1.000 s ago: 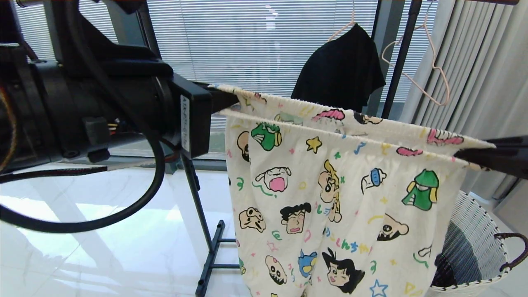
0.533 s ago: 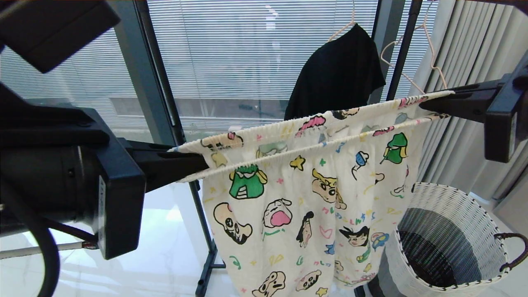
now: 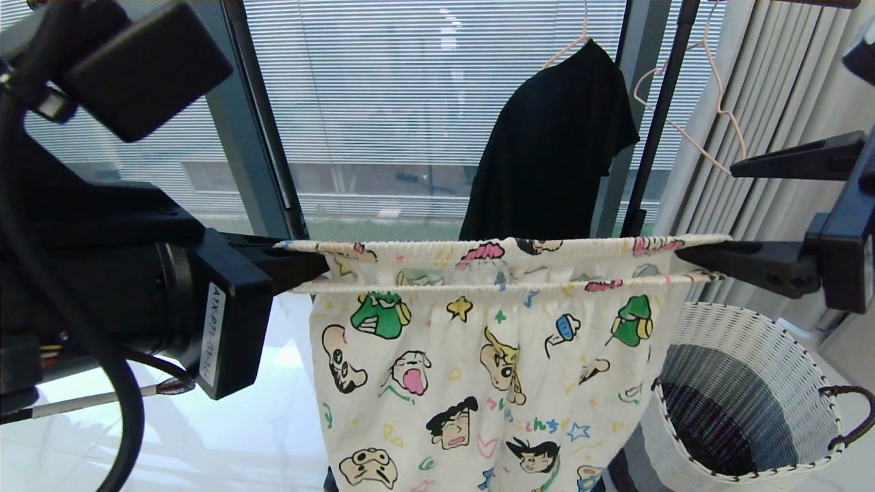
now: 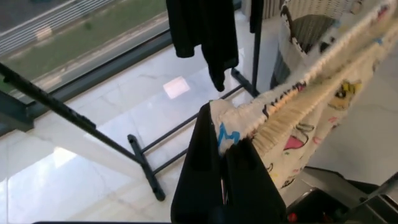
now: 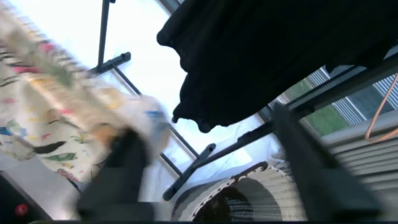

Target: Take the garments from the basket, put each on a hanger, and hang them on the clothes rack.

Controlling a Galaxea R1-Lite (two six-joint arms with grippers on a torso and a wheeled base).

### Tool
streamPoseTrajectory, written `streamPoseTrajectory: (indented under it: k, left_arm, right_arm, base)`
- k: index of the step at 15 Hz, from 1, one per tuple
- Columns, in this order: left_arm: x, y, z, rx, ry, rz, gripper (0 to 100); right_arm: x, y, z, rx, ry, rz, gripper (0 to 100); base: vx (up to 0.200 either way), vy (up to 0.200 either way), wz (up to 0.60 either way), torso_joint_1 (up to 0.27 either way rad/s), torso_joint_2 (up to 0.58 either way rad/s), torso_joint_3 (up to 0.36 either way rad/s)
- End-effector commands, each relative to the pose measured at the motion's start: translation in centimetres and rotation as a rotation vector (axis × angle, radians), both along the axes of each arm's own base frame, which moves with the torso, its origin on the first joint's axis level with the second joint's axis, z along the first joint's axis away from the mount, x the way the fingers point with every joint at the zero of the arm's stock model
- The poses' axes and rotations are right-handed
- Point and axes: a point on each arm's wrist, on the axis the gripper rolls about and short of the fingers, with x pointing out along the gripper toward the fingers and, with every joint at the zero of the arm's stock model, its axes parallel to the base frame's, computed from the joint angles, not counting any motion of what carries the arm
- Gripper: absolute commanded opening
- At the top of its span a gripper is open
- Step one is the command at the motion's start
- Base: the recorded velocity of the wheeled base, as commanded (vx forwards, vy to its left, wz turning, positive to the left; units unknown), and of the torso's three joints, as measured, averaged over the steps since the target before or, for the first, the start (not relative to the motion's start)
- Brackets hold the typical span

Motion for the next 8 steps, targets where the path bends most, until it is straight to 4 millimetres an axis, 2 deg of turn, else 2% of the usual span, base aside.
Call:
streamPoseTrajectory:
  k: [1, 4, 5, 8]
  left_arm:
    - [0.4, 0.1, -0.5, 0.018, 0.011, 0.026, 0]
    - [1.4, 1.4, -1.3, 0.052, 0.014, 0.145, 0]
    - [1.8, 2.4, -1.7, 0.065, 0.017, 0.214, 0]
    - [1.6, 3.4, -2.1, 0.064, 0.019, 0.252, 0]
  right_arm:
    - [-1.2, -1.6, 0.0, 0.026, -0.013, -0.007, 100]
    - [-1.5, -3.8, -0.7, 0.078, 0.017, -0.120, 100]
    - [-1.6, -5.0, -0.7, 0.120, 0.020, -0.188, 100]
    - [-3.1, -6.1, -0.2, 0.289, 0.088, -0.106, 100]
  base:
    - [0.000, 0.000, 0.00, 0.000, 0.00, 0.000]
    - [0.000, 0.000, 0.00, 0.000, 0.00, 0.000]
    - [0.000, 0.000, 0.00, 0.000, 0.00, 0.000]
    - [0.000, 0.000, 0.00, 0.000, 0.00, 0.000]
